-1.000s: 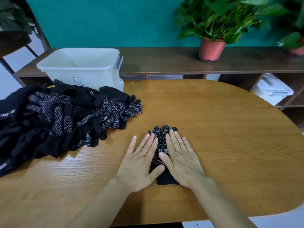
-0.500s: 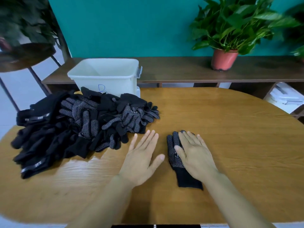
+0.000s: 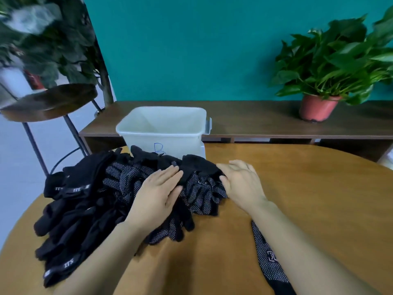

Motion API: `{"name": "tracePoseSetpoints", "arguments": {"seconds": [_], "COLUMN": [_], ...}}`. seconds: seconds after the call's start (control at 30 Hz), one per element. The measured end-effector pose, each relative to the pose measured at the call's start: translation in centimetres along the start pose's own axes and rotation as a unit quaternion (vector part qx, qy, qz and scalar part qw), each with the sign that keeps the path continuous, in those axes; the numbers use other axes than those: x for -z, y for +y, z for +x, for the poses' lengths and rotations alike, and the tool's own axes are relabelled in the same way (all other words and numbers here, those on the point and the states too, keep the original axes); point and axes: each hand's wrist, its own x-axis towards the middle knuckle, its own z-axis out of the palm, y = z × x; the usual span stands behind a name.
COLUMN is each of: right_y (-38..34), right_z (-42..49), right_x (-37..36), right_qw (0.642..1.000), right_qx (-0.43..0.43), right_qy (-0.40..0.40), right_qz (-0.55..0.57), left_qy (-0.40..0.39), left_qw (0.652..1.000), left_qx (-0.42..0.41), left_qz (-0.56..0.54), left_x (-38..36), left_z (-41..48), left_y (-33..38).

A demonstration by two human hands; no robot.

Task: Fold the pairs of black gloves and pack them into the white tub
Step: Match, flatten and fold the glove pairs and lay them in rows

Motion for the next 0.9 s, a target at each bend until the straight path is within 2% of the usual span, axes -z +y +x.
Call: {"name": "tracePoseSetpoints", "arguments": {"seconds": [0.1, 0.23, 0.4, 0.47, 0.53, 0.63, 0.7, 0.77, 0.83, 0.9], "right_y": [0.1, 0.7, 0.9, 0.9, 1.1, 0.8, 0.1, -0.6, -1.1, -1.6], "right_z": [3.0, 6.3, 8.9, 9.3, 9.2, 7.8, 6.3, 4.5, 2.5, 0.5], "right_x": [-1.2, -3.0, -5.0, -5.7, -6.1, -5.6, -4.6, -4.2, -4.8, -6.1], "right_qw": [0.999, 0.979, 0.958, 0.957, 0.971, 0.988, 0.98, 0.965, 0.963, 0.975], "right_qx": [-0.03, -0.182, -0.208, -0.199, -0.174, -0.105, -0.021, 0.069, 0.138, 0.166], "right_qy": [-0.023, -0.064, -0.18, -0.192, -0.137, 0.05, 0.169, 0.241, 0.229, 0.145], "right_qz": [-0.023, 0.061, 0.084, 0.083, 0.089, 0.102, 0.102, 0.082, 0.039, -0.009], "left_qy": [-0.003, 0.004, 0.002, -0.003, -0.004, 0.021, 0.045, 0.063, 0.073, 0.072], "left_qw": [1.0, 0.998, 0.995, 0.995, 0.995, 0.995, 0.994, 0.994, 0.992, 0.992], "left_qx": [-0.016, -0.035, -0.048, -0.044, -0.036, -0.02, -0.003, 0.022, 0.051, 0.074], "left_qz": [0.024, 0.043, 0.087, 0.093, 0.096, 0.1, 0.097, 0.092, 0.086, 0.07], "left_x": [-1.1, -2.7, -3.8, -3.9, -3.7, -2.8, -1.9, -1.1, -0.6, -0.4], "left_z": [2.4, 4.4, 5.2, 5.0, 4.8, 4.6, 4.3, 3.9, 3.3, 2.7], "left_y": [-1.4, -2.5, -3.3, -3.7, -4.1, -4.3, -4.4, -4.6, -4.5, -4.0]}}
